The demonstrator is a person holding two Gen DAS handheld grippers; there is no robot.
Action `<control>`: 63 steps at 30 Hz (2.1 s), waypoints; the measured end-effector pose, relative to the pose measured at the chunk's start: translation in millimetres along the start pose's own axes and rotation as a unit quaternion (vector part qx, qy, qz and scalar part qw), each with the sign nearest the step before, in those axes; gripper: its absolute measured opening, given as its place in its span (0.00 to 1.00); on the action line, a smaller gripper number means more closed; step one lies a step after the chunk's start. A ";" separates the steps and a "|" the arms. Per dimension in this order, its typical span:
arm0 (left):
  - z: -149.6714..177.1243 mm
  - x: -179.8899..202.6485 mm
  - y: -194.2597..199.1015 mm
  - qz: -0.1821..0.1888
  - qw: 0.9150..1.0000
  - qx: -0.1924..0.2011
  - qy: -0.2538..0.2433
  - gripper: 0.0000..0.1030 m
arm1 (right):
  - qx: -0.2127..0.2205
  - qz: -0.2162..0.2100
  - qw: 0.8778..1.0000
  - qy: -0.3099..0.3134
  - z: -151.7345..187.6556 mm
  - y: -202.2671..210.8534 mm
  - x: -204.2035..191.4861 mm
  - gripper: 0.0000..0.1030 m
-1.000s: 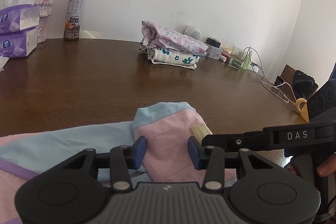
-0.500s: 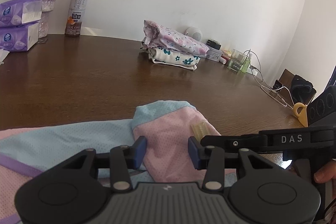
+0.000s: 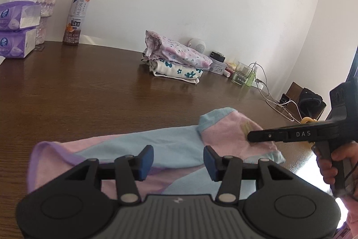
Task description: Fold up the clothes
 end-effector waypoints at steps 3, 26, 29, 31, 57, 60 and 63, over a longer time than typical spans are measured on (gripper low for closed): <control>2.8 5.8 -0.7 0.004 1.000 -0.002 -0.010 0.49 | -0.014 0.067 0.996 0.058 -10.5 13.8 13.4 0.13; 2.2 2.5 5.5 -0.025 0.999 0.010 -0.017 0.72 | -0.064 0.188 0.928 0.315 -19.5 -0.1 -64.0 0.12; 2.7 1.8 6.3 -0.025 1.000 0.010 -0.016 0.72 | -0.067 0.181 0.926 0.325 -17.2 -4.1 -71.7 0.09; 3.2 0.6 6.5 -0.025 1.000 0.009 -0.014 0.73 | -0.061 0.176 0.931 0.312 -18.3 -2.8 -70.2 0.09; 5.7 142.9 -99.2 0.088 0.990 -0.076 -0.075 0.17 | 0.113 -0.086 0.963 -0.227 20.5 34.9 117.9 0.48; 9.7 139.6 -103.7 0.097 0.990 -0.084 -0.064 0.17 | 0.115 -0.110 0.957 -0.242 20.5 31.9 118.8 0.48; 8.4 134.3 -104.1 0.105 0.989 -0.087 -0.049 0.17 | 0.116 -0.127 0.953 -0.250 19.4 28.8 117.4 0.48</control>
Point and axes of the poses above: each gripper's, at about its wrist camera, not at the fingertips, and y roughly against the way its jaws point, x to its right, z to its underside, the point moved 10 cm from there along -y, roughly the way its jaws point, and after that the axes turned 9 degrees about -z, right-handed, at the moved point
